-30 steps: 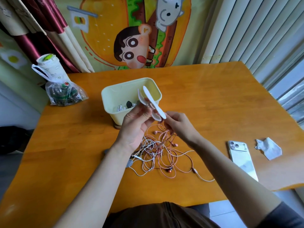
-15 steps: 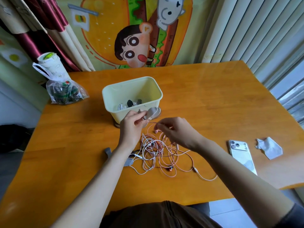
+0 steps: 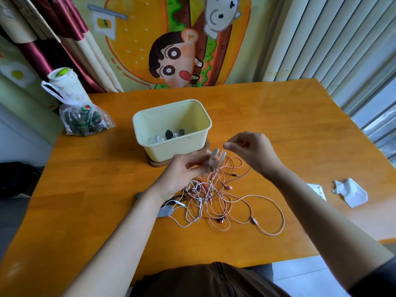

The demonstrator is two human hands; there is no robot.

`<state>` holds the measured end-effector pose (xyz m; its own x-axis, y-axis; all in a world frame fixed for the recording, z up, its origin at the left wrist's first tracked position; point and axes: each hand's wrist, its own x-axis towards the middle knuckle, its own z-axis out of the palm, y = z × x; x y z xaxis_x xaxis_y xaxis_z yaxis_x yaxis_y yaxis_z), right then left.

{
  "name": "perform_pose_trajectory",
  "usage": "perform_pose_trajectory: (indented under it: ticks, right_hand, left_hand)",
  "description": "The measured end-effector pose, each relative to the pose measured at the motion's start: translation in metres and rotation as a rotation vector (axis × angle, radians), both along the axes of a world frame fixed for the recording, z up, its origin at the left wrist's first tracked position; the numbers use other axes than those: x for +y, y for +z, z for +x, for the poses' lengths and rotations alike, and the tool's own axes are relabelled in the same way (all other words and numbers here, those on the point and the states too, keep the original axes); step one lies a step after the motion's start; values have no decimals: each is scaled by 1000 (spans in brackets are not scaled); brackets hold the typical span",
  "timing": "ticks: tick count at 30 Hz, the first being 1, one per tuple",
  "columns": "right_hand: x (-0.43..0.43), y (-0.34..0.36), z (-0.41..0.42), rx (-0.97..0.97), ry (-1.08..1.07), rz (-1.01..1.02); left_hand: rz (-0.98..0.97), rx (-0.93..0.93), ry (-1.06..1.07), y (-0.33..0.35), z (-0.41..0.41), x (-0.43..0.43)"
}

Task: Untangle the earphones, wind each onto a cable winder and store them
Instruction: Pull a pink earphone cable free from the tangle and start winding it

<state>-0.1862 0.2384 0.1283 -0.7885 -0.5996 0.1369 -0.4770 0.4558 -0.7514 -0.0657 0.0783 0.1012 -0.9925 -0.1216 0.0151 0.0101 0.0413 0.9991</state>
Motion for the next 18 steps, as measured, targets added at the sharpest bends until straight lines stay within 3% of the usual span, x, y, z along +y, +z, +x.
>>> perform_pose_trajectory:
  ticks: [10,15,18]
  right_hand:
    - [-20,-17,41,-617,-66,-397]
    - [-26,-25,51,-772,-133,-458]
    - [-30,-33,55,-744,-130,-408]
  left_hand:
    - [464,66,98,3,-8,5]
    - [663,50,237,0,-10,7]
    - [685,46,328,-1,-14,6]
